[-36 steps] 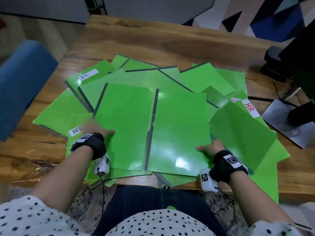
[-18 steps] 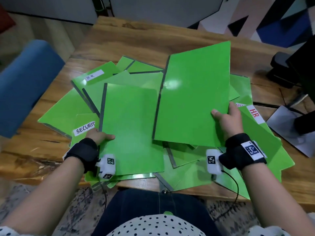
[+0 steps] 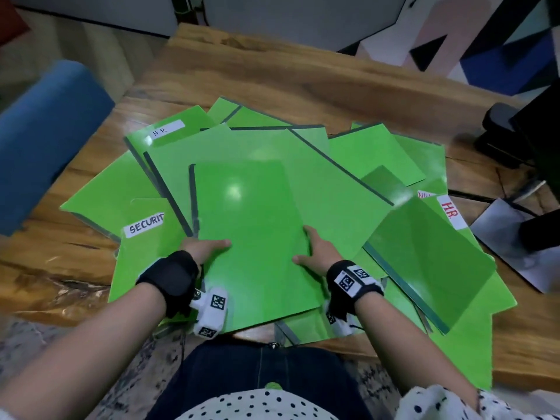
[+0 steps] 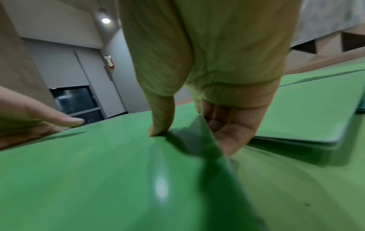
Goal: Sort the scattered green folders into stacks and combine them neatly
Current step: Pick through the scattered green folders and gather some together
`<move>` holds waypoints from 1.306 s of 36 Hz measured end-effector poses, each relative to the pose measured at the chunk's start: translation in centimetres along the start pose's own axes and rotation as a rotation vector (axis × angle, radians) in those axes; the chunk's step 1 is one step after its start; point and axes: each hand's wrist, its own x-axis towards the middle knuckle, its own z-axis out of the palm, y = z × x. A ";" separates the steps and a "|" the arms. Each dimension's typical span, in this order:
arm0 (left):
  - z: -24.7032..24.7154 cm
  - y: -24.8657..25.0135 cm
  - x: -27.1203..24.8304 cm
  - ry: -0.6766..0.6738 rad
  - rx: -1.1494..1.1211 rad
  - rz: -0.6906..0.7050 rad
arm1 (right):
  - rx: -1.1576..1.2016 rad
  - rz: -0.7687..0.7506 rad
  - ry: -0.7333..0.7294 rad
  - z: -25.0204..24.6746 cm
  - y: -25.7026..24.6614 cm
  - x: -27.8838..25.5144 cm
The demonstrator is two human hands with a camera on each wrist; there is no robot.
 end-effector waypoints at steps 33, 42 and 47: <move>-3.2 3.0 -0.2 -0.028 -0.147 0.315 | 0.453 0.155 0.362 -16.3 6.9 0.5; -0.8 3.0 0.3 -0.022 -0.057 0.228 | 1.463 0.087 0.264 -13.4 8.8 -1.8; 0.4 2.2 0.5 -0.041 -0.005 0.146 | 1.636 0.153 0.213 -6.8 6.9 -1.2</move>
